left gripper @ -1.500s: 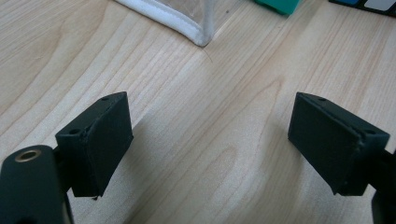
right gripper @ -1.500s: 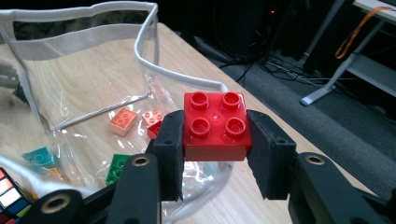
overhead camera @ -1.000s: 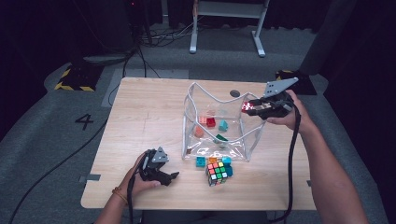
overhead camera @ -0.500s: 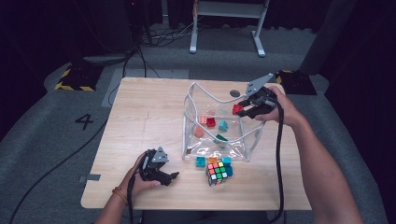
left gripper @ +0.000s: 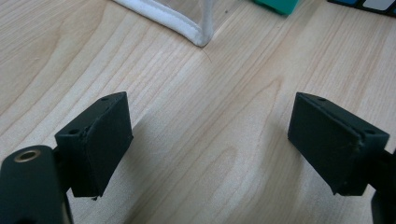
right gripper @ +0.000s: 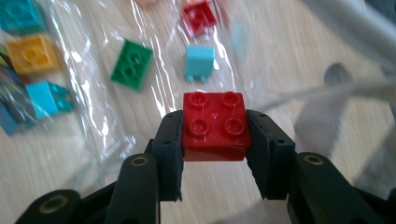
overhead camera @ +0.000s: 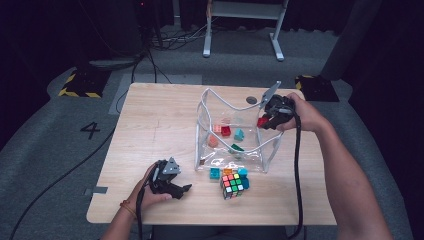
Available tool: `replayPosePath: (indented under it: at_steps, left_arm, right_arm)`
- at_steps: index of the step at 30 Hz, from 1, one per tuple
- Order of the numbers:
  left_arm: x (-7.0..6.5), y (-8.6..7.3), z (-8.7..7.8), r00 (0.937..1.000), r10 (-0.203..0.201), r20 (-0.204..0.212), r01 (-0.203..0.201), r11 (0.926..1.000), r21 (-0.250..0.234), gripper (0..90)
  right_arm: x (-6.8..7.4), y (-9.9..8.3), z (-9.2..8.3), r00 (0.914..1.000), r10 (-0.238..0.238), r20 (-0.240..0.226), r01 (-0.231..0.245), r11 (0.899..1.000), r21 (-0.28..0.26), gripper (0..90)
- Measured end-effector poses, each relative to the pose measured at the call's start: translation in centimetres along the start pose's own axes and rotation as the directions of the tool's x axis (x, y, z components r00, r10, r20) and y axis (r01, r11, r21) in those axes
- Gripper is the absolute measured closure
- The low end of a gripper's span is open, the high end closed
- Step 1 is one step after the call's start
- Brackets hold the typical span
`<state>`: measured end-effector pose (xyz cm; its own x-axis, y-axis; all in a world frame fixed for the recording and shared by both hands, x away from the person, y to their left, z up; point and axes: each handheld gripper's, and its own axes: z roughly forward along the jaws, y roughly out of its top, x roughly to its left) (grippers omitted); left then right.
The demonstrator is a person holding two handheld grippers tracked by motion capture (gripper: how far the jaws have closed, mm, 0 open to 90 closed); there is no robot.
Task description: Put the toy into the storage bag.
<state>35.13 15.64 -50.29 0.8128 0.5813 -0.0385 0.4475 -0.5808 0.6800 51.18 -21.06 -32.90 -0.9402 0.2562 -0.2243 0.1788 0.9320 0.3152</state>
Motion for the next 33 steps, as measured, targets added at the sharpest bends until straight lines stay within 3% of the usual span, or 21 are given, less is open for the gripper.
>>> replayPosePath:
  at_steps: [1, 4, 9, 15, 19, 21, 22, 23, 27, 28, 29, 32, 33]
  left_arm:
    - [0.0, 0.0, 0.0, 1.0, 0.0, 0.0, 0.0, 1.0, 0.0, 13.7]
    - [0.0, 0.0, 0.0, 1.0, -0.002, 0.005, 0.002, 1.0, 0.0, 13.5]
    - [0.0, 0.0, 0.0, 1.0, -0.001, 0.003, 0.001, 1.0, 0.0, 13.6]
    - [0.0, 0.0, 0.0, 1.0, -0.002, 0.004, 0.002, 1.0, 0.0, 13.5]
    - [0.0, 0.0, 0.0, 1.0, 0.002, 0.0, -0.002, 1.0, 0.001, 13.6]
    - [0.0, 0.0, 0.0, 1.0, 0.002, 0.0, -0.002, 1.0, 0.001, 13.6]
    - [0.0, 0.0, 0.0, 1.0, 0.002, 0.0, -0.002, 1.0, 0.001, 13.6]
    - [0.0, 0.0, 0.0, 1.0, 0.001, 0.0, -0.001, 1.0, 0.001, 13.6]
    - [0.0, 0.0, 0.0, 1.0, 0.001, 0.0, -0.001, 1.0, 0.001, 13.6]
    - [0.0, 0.0, 0.0, 1.0, 0.001, 0.0, -0.001, 1.0, 0.001, 13.6]
    - [0.0, 0.0, 0.0, 1.0, 0.002, -0.001, -0.002, 1.0, 0.001, 13.6]
    - [0.0, 0.0, 0.0, 1.0, 0.002, -0.001, -0.002, 1.0, 0.001, 13.6]
    - [0.0, 0.0, 0.0, 1.0, 0.001, -0.001, -0.001, 1.0, 0.001, 13.6]
  right_arm:
    - [0.0, 0.0, 0.0, 1.0, 0.0, 0.0, 0.0, 1.0, 0.0, 59.6]
    - [-0.3, -0.9, -0.2, 0.9998, -0.002, 0.02, 0.0, 0.997, 0.071, 59.6]
    - [-0.1, -1.1, -0.4, 0.9998, -0.006, 0.018, 0.003, 0.993, 0.117, 59.6]
    - [0.1, -1.2, -0.5, 0.9994, -0.008, 0.033, 0.005, 0.996, 0.095, 59.4]
    - [0.3, -1.9, -1.1, 0.9998, 0.013, 0.016, -0.012, 0.999, -0.035, 59.4]
    - [0.3, -2.2, -1.5, 0.9996, 0.024, 0.017, -0.022, 0.994, -0.104, 58.5]
    - [0.3, -2.2, -1.5, 0.9996, 0.024, 0.017, -0.022, 0.994, -0.104, 58.5]
    - [0.3, -2.7, -1.9, 0.9993, 0.036, 0.014, -0.033, 0.983, -0.183, 58.2]
    - [0.6, -3.3, -2.3, 0.9972, 0.075, -0.007, -0.074, 0.973, -0.219, 57.7]
    - [0.6, -3.4, -2.4, 0.9977, 0.066, 0.016, -0.061, 0.976, -0.207, 55.3]
    - [0.7, -3.5, -2.4, 0.9956, 0.091, 0.02, -0.085, 0.974, -0.208, 53.6]
    - [0.6, -3.7, -2.5, 0.9968, 0.068, 0.041, -0.056, 0.969, -0.242, 53.4]
    - [0.9, -4.0, -3.1, 0.993, 0.111, 0.042, -0.095, 0.958, -0.269, 52.5]
